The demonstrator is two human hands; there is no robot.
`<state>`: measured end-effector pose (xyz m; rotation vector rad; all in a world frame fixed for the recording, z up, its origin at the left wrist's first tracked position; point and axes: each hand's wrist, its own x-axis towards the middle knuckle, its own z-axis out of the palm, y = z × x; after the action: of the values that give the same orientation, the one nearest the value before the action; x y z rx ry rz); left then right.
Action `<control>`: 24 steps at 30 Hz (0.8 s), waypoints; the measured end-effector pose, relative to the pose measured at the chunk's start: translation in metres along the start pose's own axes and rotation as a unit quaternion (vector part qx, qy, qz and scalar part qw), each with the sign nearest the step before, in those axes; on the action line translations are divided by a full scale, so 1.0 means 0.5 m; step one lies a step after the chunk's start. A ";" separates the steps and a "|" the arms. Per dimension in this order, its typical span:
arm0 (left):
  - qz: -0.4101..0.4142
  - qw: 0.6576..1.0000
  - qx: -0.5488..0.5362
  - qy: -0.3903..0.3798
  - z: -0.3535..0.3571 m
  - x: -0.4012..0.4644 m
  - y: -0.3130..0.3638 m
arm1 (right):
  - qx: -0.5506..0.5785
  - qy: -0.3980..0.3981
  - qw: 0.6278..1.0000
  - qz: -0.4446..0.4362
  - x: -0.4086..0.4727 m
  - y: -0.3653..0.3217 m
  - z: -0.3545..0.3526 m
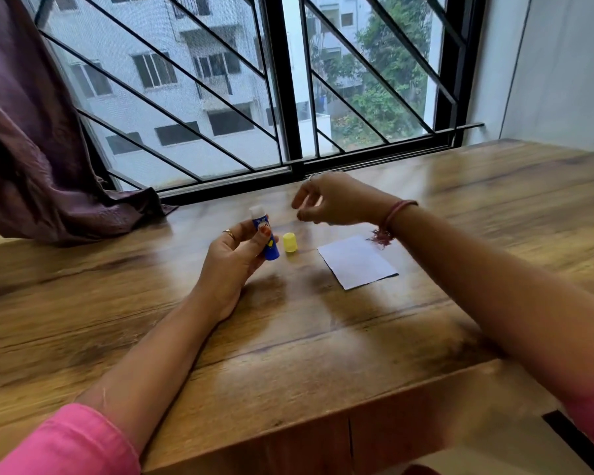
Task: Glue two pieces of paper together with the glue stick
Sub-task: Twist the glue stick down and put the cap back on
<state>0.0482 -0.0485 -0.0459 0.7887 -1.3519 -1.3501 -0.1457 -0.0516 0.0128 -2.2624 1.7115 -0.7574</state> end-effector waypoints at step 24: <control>-0.026 0.997 0.016 -0.074 0.010 -0.024 0.018 | 0.355 0.013 0.932 -0.068 -0.050 -0.008 -0.011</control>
<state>0.0488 -0.0341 -0.0388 0.7631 -1.4800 -1.4538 -0.1499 -0.0259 0.0124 -1.8564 1.0375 -1.2005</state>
